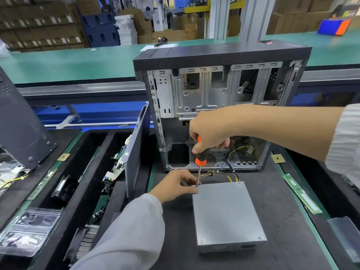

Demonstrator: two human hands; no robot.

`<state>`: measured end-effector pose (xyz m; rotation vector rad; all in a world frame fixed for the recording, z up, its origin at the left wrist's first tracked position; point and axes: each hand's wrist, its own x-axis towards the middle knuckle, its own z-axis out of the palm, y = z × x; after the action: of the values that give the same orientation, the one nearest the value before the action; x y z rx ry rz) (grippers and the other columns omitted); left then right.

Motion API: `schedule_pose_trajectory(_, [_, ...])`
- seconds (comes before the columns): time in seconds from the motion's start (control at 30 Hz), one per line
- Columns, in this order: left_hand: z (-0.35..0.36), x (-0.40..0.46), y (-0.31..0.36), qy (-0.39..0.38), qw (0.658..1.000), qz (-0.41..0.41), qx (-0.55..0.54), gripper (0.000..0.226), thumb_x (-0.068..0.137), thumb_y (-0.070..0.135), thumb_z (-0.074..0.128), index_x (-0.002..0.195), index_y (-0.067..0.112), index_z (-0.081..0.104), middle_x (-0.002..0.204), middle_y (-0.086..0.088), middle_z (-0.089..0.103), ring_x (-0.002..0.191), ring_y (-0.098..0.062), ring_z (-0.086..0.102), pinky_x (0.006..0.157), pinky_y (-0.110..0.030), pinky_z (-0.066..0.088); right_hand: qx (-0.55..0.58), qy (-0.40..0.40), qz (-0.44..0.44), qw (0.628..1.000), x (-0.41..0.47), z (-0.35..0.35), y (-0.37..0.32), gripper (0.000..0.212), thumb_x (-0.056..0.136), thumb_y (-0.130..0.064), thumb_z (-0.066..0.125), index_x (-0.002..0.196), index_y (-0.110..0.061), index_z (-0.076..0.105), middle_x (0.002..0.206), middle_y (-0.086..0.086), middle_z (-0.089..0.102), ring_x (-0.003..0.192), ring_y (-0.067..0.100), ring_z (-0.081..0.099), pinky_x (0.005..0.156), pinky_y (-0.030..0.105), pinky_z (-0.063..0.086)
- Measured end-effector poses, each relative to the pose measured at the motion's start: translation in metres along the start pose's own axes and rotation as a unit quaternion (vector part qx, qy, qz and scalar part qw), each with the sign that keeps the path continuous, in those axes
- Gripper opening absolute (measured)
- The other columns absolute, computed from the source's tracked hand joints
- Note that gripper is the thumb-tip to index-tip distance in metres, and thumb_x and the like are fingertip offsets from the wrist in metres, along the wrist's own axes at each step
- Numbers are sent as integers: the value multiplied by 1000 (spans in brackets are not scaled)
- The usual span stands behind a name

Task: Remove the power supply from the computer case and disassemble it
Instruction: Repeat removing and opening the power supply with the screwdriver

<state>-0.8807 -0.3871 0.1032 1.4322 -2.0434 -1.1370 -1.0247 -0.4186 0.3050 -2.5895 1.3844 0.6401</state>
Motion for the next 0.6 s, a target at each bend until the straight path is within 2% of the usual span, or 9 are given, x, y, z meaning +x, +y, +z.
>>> schedule_pose_trajectory(0.1, [4,3,0,38,999,18,24,13,84,20,76,96,23,77,85,15,63,85,-7,61,80,-19,53,4,-3,-1,1000,-1,-1,1,34,93,-37,53,90,-5,64,75,13,70,47,21,61,42,17,47])
schedule_pose_trajectory(0.27, [8,4,1,60,993,40,92,15,86,20,73,101,18,77,83,17,59,82,-6,59,76,-9,47,15,-3,1,1000,-5,0,6,32,93,-36,53,89,-6,63,64,7,62,38,17,55,47,21,49])
schedule_pose_trajectory(0.43, [7,3,0,77,984,67,148,13,88,25,72,97,16,75,84,17,56,81,-3,55,82,-18,48,47,3,16,999,-13,3,13,35,94,-36,53,90,-3,65,69,12,68,42,19,59,40,18,47])
schedule_pose_trajectory(0.53, [6,2,0,86,982,69,156,7,88,23,70,87,17,72,82,14,58,79,-4,55,78,-20,48,45,17,32,998,-20,1,21,32,91,-34,53,87,-5,66,68,10,70,42,19,60,45,19,49])
schedule_pose_trajectory(0.6, [7,2,4,124,983,68,118,7,90,18,68,83,16,68,80,9,61,76,-5,56,72,-16,46,49,23,43,998,-26,1,28,29,90,-32,53,82,-7,65,62,7,68,39,18,58,46,20,49])
